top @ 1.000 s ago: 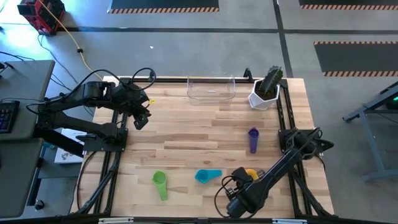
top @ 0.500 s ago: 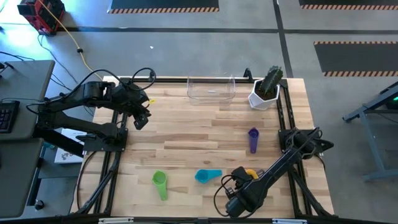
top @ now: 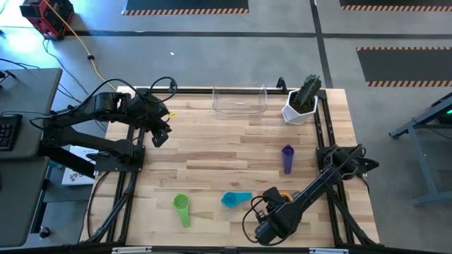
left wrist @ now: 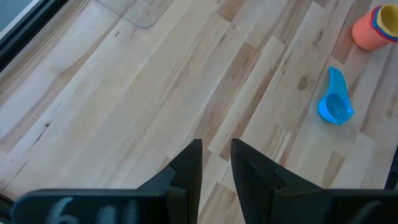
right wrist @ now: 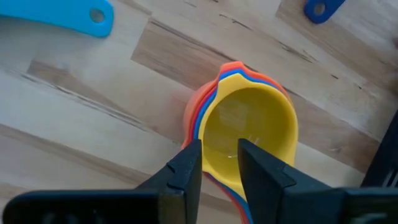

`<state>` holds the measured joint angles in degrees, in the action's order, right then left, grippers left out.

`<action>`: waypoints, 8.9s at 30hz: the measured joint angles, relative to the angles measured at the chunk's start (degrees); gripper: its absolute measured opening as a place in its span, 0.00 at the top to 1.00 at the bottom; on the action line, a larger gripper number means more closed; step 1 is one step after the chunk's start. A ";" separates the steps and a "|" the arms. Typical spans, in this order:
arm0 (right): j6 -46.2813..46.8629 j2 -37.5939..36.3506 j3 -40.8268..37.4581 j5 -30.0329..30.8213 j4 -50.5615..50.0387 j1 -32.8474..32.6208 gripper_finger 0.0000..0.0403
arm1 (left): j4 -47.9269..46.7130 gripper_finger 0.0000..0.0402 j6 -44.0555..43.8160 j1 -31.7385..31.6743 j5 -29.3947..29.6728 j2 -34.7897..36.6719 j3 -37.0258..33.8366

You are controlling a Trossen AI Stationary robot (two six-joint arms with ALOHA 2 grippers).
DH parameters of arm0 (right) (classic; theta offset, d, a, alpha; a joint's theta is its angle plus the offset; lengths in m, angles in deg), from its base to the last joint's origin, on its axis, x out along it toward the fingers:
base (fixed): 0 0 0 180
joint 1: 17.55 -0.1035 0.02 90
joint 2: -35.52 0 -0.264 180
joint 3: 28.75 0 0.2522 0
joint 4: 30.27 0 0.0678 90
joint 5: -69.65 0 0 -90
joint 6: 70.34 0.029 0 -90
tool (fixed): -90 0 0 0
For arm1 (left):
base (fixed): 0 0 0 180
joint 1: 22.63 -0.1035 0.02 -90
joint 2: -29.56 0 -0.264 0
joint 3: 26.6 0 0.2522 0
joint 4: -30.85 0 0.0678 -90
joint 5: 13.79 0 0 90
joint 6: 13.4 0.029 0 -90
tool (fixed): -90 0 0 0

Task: Nest measuring cups in basket
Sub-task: Stack the green measuring cup on top of the yellow measuring cup

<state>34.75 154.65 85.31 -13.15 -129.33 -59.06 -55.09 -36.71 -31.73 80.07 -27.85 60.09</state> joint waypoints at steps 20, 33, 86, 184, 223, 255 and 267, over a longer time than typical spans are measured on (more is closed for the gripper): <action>-2.40 -2.56 0.15 6.39 1.08 4.34 0.73 | -0.04 0.74 3.52 0.02 -1.47 -0.74 0.00; -8.39 -2.57 0.15 6.12 4.79 7.88 0.73 | -4.99 0.73 -16.86 9.65 -8.14 -2.78 -0.02; -60.15 -13.20 0.17 4.64 9.36 17.54 0.73 | -0.48 0.72 -65.25 42.05 -0.49 -27.36 0.02; -63.16 -13.14 0.17 6.22 9.96 18.70 0.73 | 10.88 0.99 -57.76 36.88 -6.36 -48.57 -2.06; -54.57 -24.81 0.12 16.25 -3.31 30.64 0.73 | 31.39 0.99 -19.54 0.10 -9.33 -50.24 0.72; -52.36 -24.81 0.12 16.43 -3.19 31.35 0.73 | 33.16 0.95 -12.26 -0.64 -12.33 -50.69 0.72; -51.10 -24.81 0.12 16.37 -3.19 31.35 0.73 | 33.16 0.95 -8.53 -0.64 -12.21 -50.69 0.72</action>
<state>-16.35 129.84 85.44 3.22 -132.52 -27.71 -21.93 -45.24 -32.37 67.86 -78.53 60.81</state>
